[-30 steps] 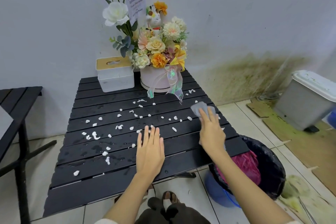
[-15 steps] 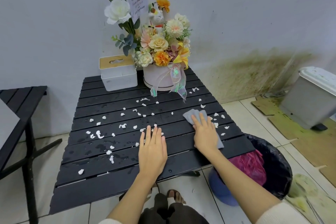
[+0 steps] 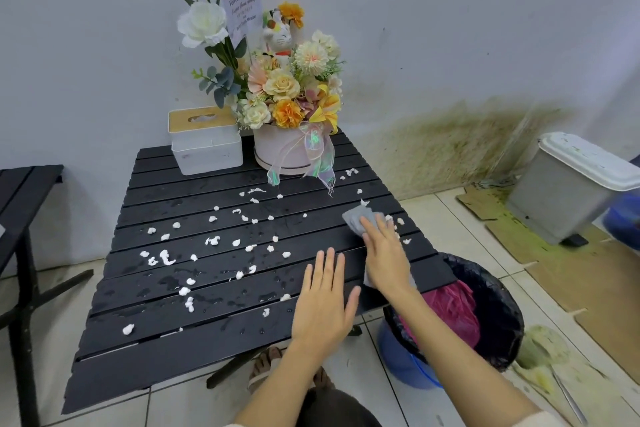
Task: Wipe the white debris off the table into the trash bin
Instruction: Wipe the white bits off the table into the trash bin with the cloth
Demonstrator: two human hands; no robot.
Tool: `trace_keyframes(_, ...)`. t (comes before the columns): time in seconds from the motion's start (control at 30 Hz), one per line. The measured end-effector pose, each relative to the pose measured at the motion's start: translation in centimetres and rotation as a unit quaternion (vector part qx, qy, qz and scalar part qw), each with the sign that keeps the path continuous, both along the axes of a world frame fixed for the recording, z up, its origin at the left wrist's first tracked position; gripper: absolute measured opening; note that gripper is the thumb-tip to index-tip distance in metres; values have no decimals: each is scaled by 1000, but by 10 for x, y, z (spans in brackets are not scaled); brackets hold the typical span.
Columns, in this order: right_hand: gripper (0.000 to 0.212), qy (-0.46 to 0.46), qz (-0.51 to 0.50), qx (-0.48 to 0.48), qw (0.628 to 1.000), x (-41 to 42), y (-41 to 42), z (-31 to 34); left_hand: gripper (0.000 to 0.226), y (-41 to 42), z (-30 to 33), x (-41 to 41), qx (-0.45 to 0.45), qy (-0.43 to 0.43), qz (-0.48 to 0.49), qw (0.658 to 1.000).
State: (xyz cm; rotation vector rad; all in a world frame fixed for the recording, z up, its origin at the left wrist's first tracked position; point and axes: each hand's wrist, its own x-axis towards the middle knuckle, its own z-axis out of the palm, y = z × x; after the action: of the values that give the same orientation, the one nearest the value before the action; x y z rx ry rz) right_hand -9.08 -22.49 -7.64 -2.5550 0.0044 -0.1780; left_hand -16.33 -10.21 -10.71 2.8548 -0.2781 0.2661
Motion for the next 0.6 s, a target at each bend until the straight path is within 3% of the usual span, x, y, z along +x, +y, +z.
trace_keyframes(0.17,40,-3,39,-33,999,10,29,-16,57,4,-7,10,-2,10,44,999)
trace_keyframes(0.3,45,34,115,-166,979,21,35,-26,57,13,-18,18,4,47,53,997)
trace_keyframes(0.6,43,47,36,-174,983,37,-15,-31,57,9,-17,22,-4,60,59,996)
